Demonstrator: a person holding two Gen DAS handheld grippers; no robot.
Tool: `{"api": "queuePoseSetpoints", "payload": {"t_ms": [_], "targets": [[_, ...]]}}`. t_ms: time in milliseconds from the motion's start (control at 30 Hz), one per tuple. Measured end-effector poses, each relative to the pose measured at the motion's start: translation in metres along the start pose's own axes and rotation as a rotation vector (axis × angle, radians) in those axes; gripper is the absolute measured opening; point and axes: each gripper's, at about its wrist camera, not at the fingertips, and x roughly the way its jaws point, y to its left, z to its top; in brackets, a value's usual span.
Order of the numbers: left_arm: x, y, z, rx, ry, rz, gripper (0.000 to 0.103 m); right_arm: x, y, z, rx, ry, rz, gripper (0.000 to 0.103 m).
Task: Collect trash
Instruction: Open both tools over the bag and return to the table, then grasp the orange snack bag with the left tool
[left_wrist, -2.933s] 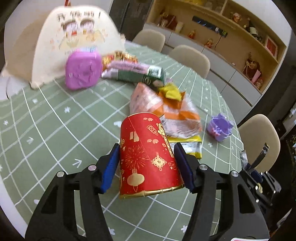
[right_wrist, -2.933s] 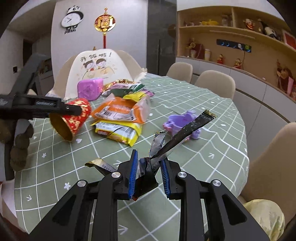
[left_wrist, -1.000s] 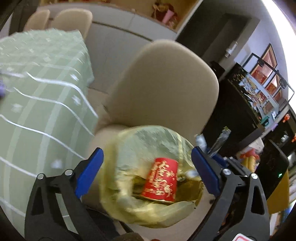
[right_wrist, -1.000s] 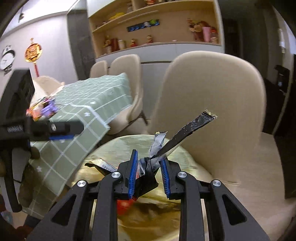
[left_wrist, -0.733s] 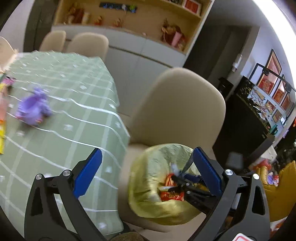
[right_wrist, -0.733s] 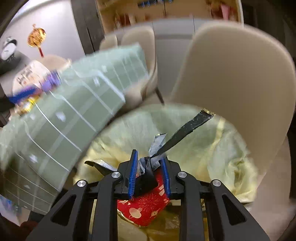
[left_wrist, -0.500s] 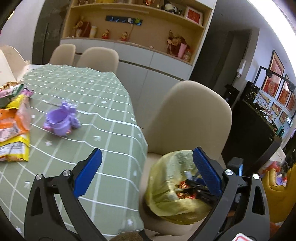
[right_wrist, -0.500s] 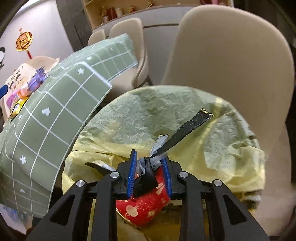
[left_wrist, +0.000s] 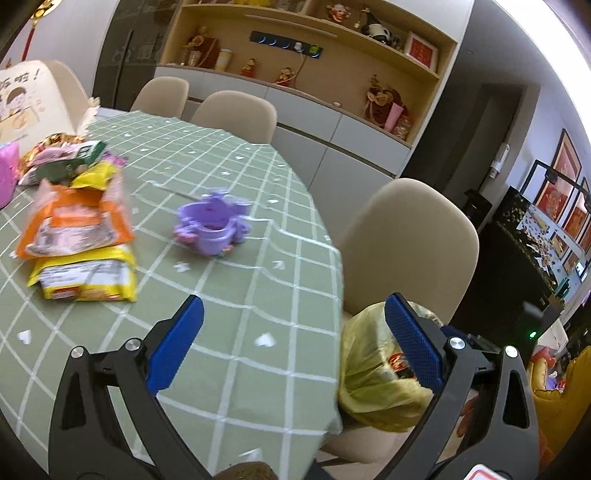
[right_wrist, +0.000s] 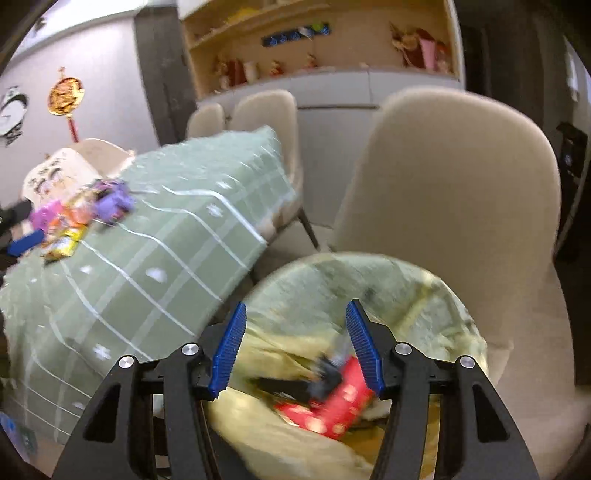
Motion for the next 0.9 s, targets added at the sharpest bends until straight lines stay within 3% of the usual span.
{"api": "queuePoseSetpoints", "payload": {"t_ms": [433,600,733,900], "targets": [[-0.071,0.127,0.003,-0.170,-0.083,0.233,0.094,0.024,0.143,0.023,-0.201,-0.018,0.210,0.053],[-0.066,0.178,0.017,-0.249,-0.029,0.266,0.094,0.033,0.177,0.028,-0.225,-0.013,0.245,0.053],[-0.052,0.196,0.035,-0.260,-0.006,0.314,0.094,0.043,0.194,0.033,-0.236,0.009,0.256,0.053],[-0.005,0.214,0.056,-0.262,0.093,0.326,0.083,0.049,0.207,0.033,-0.247,0.040,0.278,0.053]]}}
